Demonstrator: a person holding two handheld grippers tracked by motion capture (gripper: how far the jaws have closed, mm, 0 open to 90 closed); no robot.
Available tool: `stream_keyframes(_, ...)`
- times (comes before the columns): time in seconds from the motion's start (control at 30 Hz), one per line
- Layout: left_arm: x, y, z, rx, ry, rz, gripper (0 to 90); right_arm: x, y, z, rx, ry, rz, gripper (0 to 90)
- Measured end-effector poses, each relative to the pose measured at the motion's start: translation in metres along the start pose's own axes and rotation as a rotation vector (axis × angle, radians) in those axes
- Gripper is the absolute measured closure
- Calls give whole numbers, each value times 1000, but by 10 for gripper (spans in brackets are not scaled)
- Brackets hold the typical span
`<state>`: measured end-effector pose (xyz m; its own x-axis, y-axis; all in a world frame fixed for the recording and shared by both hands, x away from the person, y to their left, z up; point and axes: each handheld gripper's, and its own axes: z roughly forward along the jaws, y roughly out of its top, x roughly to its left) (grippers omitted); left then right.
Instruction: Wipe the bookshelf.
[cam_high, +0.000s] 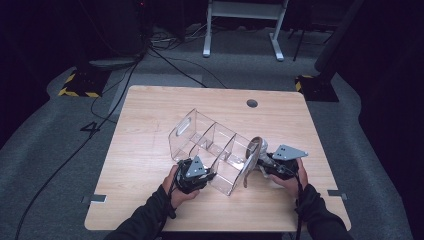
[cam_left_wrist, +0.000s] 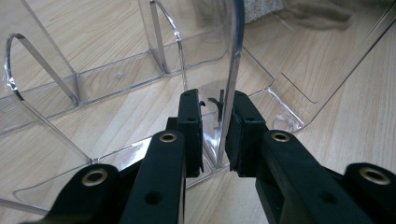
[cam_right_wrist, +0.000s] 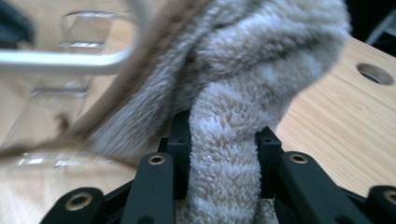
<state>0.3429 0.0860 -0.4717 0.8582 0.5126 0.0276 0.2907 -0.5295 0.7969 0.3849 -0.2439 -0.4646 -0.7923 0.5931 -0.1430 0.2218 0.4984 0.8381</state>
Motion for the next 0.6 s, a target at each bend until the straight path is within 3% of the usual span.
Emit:
stream_keyframes(0.03,4,-1,-2,5,7,6,778,4,1,-2,6,28,-39,690)
stream_keyframes(0.1,5,-2,-4,9,25,4,782,5,1,-2,4,43,-48,693)
stream_keyframes(0.13,6,-2,-5,13,42,2,788,8,1,-3,6,76,-53,693)
stream_keyframes(0.2,10,-3,-6,13,51,-11,804,19,0,2,39,78,-96,689)
stream_keyframes(0.27,12,-4,-6,11,47,-22,811,25,-1,5,49,66,-107,687)
stream_keyframes(0.37,12,-4,-6,11,58,-19,816,33,0,4,28,55,-53,688)
stream_keyframes(0.43,10,-4,-5,16,70,-20,816,49,4,2,31,38,-82,689)
stream_keyframes(0.47,10,-4,-5,15,71,-25,817,59,6,1,25,64,-102,692)
stream_keyframes(0.5,10,-4,-5,15,71,-25,818,59,6,1,25,64,-102,692)
stream_keyframes(0.53,9,-5,-4,12,74,-29,818,68,8,1,21,87,-134,696)
stream_keyframes(0.57,9,-5,-4,13,76,-28,819,91,14,3,17,154,-193,695)
stream_keyframes(0.6,9,-5,-4,15,79,-29,819,98,16,4,18,149,-220,695)
